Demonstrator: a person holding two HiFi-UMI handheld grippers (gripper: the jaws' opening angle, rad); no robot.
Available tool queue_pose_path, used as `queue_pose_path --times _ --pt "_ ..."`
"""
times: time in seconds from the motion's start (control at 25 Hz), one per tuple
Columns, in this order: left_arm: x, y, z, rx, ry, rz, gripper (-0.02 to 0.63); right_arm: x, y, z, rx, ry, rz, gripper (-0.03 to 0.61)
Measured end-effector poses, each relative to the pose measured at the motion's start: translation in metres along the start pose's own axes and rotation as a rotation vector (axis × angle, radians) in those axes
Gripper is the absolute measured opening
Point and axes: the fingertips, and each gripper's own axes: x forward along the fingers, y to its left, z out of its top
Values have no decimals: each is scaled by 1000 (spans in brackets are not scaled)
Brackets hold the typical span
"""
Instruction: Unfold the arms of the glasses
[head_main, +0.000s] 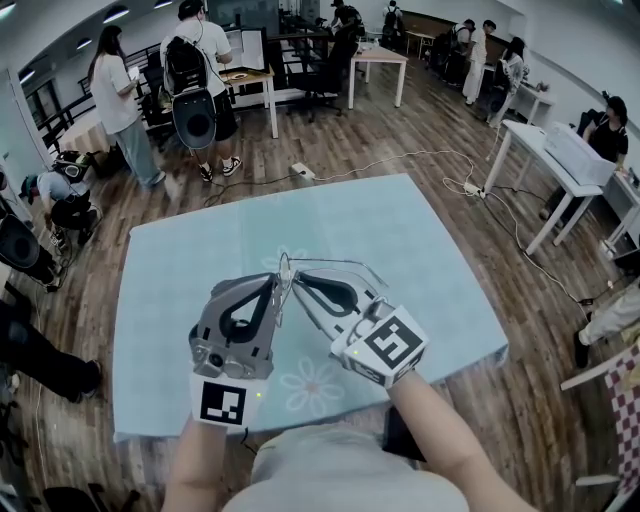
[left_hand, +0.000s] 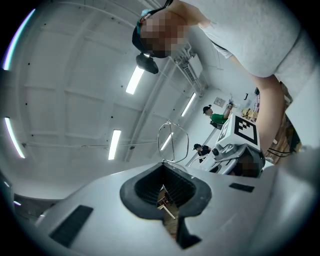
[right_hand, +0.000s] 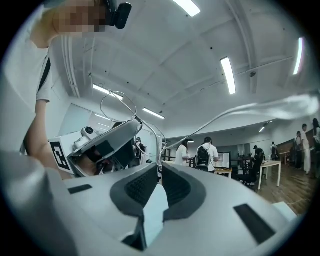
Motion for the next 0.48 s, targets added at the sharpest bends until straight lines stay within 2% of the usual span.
queue_pose_path --times 0.2,0.48 --pt "-2 1 -5 15 12 1 8 -11 -6 -3 16 24 -41 35" --pt "-2 8 -8 40 23 8 8 -31 -12 1 62 -30 -52 35"
